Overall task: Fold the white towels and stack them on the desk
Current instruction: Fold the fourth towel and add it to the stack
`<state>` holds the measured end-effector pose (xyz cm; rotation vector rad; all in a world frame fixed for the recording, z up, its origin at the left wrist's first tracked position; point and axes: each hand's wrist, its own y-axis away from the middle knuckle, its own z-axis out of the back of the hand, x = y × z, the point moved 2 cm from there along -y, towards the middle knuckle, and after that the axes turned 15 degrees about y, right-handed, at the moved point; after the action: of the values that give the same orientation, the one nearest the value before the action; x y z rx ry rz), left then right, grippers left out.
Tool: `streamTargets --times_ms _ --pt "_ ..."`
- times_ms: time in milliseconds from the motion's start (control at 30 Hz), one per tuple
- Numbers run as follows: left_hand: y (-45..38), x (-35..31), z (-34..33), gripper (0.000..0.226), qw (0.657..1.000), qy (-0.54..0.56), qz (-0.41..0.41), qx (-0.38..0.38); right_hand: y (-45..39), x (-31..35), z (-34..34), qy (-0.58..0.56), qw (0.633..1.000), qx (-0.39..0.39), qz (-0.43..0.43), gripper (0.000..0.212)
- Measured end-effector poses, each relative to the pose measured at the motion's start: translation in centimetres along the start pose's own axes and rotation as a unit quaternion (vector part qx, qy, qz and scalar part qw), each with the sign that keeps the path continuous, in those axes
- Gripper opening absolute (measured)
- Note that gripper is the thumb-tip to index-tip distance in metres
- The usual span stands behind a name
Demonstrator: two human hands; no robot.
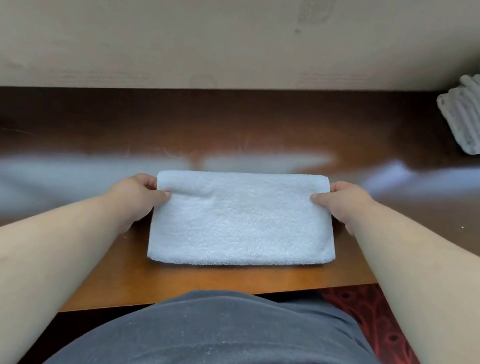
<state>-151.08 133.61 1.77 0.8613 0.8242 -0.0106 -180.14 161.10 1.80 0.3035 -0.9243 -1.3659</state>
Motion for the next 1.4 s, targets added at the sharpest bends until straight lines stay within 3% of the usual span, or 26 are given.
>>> streamTargets --times_ms 100,233,367,567,667,767,867,967,1033,1133,1200,1300,1400 --pt "-0.3 -0.2 0.0 0.012 0.999 0.031 -0.035 -0.007 0.3 -0.1 0.0 -0.025 0.999 -0.016 0.021 0.014" --pt "-0.1 -0.2 0.1 0.012 0.998 0.05 -0.038 0.004 0.8 -0.5 0.3 -0.074 0.996 0.049 -0.007 0.017" --pt "1.0 -0.8 1.0 0.026 0.995 0.084 -0.037 0.048 1.4 -0.5 1.4 -0.107 0.988 0.109 -0.038 0.02" --pt "4.4 -3.6 3.7 0.015 0.994 -0.017 -0.082 0.068 3.8 -0.5 4.4 -0.051 0.997 0.055 0.004 0.012" --pt "6.5 -5.0 4.8 0.012 0.988 -0.07 -0.12 0.067 5.2 -0.7 5.4 -0.032 0.996 0.084 0.025 0.013" --pt "8.3 -6.0 5.5 0.019 0.988 -0.021 -0.121 0.095 7.2 -1.0 5.7 -0.088 0.986 0.131 0.052 0.025" --pt "10.1 -6.8 5.7 0.023 0.984 0.041 -0.109 0.137 8.3 -1.5 6.0 -0.252 0.956 0.127 0.075 0.04" --pt "11.1 -7.3 5.5 0.027 0.978 0.078 -0.113 0.156 9.0 -2.0 6.3 -0.404 0.909 0.089 0.049 0.032" --pt "11.5 -7.8 4.9 0.035 0.976 0.138 -0.084 0.145 9.5 -2.1 6.5 -0.404 0.91 0.078 0.052 0.034" --pt "11.9 -8.9 2.9 0.023 0.974 0.19 -0.066 0.105 10.3 -2.3 7.6 -0.376 0.922 0.064 0.072 0.035" --pt "12.0 -9.4 0.7 0.029 0.983 0.149 -0.077 0.081 10.7 -2.8 9.0 -0.398 0.912 0.067 0.075 0.029" --pt "11.9 -9.4 -4.2 0.038 0.992 -0.004 -0.058 0.111 10.2 -4.6 10.3 -0.435 0.894 0.087 0.057 0.028" --pt "12.1 -8.6 -9.2 0.056 0.991 -0.107 -0.02 0.083 7.9 -8.6 10.5 -0.347 0.937 0.022 0.017 0.049"
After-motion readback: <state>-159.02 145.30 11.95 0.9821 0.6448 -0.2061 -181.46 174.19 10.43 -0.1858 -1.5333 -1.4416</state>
